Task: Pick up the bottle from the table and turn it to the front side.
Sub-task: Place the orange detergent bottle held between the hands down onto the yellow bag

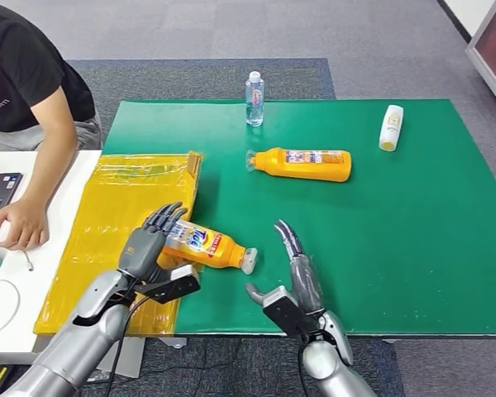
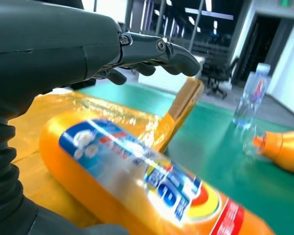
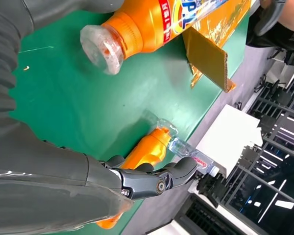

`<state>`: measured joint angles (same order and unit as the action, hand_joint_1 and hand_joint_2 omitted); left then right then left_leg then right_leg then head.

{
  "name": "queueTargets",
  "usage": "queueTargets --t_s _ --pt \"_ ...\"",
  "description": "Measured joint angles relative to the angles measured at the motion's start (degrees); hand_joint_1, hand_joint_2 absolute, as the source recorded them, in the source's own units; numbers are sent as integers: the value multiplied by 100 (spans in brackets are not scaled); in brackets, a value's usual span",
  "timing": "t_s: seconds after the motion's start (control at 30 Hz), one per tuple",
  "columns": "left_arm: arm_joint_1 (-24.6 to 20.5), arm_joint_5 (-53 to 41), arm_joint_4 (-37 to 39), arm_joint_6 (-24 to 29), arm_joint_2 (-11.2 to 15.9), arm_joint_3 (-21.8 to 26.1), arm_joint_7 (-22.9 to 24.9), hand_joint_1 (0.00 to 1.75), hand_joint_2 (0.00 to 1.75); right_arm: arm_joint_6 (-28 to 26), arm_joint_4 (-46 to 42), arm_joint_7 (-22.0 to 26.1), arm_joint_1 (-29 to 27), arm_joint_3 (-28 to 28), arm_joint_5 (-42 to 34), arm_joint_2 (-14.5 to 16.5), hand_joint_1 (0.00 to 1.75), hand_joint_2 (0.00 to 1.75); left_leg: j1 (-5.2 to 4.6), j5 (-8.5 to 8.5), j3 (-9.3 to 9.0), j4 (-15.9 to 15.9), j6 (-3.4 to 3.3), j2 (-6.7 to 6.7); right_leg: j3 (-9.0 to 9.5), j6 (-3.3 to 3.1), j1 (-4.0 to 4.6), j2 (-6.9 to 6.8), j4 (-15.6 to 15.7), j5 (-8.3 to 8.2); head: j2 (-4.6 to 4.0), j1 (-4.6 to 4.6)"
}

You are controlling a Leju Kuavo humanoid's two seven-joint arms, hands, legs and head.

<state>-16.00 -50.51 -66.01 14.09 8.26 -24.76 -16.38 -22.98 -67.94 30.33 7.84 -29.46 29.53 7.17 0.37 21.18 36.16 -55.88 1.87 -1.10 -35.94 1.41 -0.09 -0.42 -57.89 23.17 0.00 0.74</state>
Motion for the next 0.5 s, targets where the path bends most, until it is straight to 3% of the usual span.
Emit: queueTargets --t_s 0.17,0.37,0.5 --pt "107 -61 -184 457 -23 -4 33 0 175 -69 1 2 -124 39 -25 -1 0 175 0 2 1 0 0 0 0 1 0 0 0 2 0 0" --pt "231 29 -487 500 -19 5 18 0 175 -91 1 1 -210 69 -24 -2 0 175 0 4 3 0 -2 1 0 1 0 0 0 5 0 -1" --pt "415 1374 -906 455 -67 155 -691 0 175 -118 1 21 -237 101 -55 -2 0 175 0 4 3 0 -2 0 -1 1 0 0 0 5 0 -1"
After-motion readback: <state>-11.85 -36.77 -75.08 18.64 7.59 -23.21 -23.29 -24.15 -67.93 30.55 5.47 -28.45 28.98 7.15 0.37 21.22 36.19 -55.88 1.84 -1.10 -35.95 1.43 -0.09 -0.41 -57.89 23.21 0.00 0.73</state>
